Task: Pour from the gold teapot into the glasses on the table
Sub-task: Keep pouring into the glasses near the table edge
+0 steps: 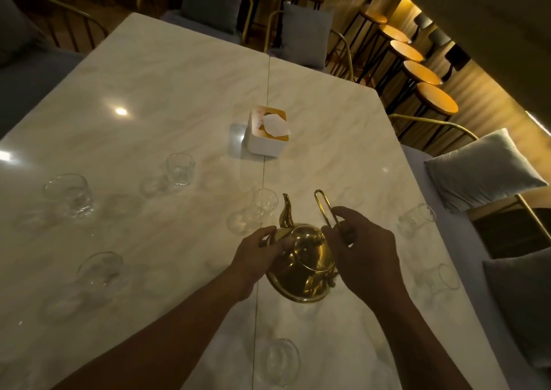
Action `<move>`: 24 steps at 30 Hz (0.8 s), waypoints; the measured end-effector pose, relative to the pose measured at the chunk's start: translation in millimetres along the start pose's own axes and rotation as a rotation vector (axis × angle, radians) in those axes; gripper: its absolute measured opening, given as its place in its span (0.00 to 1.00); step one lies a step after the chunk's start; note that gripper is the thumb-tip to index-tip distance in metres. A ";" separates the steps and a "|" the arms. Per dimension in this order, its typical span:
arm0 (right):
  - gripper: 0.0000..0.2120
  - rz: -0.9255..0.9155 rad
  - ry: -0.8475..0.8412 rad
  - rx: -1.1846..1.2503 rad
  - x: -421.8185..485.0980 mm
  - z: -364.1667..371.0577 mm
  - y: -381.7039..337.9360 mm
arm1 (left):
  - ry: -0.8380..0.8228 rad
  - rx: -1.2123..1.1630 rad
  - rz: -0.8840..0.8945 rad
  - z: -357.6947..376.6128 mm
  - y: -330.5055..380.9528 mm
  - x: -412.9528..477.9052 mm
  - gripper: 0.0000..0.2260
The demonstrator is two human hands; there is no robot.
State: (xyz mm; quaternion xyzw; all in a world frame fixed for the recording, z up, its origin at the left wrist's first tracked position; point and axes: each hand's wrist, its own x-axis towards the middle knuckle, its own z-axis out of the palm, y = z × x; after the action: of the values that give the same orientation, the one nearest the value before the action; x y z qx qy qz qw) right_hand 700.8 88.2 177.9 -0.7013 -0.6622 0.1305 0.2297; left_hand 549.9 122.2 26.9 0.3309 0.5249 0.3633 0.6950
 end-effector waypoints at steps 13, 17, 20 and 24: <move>0.19 0.000 -0.160 -0.037 63.9 26.5 12.3 | 0.052 -0.081 -0.129 3.8 -11.1 28.0 0.18; 0.19 0.002 -0.179 -0.053 77.2 32.9 11.3 | 0.056 -0.081 -0.153 -1.6 -13.1 35.6 0.25; 0.18 0.009 -0.181 -0.045 84.8 36.1 10.3 | 0.044 -0.072 -0.162 -3.9 -11.3 38.4 0.28; 0.18 0.046 -0.191 -0.027 93.1 41.3 11.1 | 0.017 -0.077 -0.188 -5.3 -7.6 38.5 0.25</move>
State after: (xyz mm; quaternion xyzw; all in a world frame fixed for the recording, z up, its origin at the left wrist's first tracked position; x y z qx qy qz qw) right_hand 698.6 186.2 148.2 -0.7036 -0.6666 0.1931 0.1528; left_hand 553.1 151.5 0.5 0.2501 0.5450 0.3193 0.7338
